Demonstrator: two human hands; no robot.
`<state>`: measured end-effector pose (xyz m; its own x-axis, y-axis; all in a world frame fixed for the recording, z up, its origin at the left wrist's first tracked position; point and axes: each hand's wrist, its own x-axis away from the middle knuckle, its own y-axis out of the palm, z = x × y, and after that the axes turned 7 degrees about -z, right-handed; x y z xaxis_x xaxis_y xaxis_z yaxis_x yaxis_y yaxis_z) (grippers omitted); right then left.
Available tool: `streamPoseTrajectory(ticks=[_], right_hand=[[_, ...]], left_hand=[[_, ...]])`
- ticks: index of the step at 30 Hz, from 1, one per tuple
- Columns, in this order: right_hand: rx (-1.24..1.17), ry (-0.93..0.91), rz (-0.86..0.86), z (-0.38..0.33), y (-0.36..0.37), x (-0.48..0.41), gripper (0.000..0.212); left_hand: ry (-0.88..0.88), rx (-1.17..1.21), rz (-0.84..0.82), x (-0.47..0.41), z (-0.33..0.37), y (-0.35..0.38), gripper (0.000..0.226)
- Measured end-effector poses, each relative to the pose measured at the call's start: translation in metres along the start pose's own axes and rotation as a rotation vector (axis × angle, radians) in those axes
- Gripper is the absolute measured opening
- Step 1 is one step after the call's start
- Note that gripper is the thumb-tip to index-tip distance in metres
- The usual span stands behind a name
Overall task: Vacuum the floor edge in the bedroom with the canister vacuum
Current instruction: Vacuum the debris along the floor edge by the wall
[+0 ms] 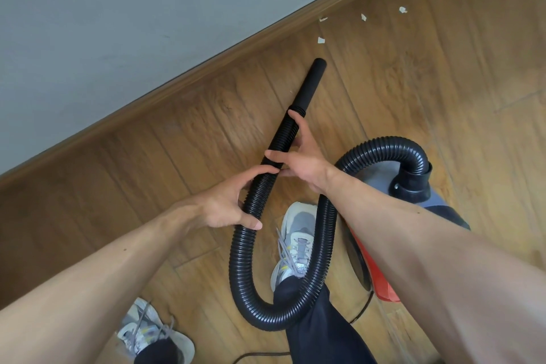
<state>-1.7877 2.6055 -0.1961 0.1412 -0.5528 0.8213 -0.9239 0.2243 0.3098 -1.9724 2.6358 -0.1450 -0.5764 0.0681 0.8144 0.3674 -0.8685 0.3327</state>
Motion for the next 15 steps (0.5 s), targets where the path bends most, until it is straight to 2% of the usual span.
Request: streamPoseTrajectory(ticks=[15], right_hand=[[-0.062, 0.049, -0.061, 0.017, 0.046, 0.002, 0.099]], left_hand=[[-0.054, 0.113, 0.031, 0.037, -0.031, -0.003, 0.099]])
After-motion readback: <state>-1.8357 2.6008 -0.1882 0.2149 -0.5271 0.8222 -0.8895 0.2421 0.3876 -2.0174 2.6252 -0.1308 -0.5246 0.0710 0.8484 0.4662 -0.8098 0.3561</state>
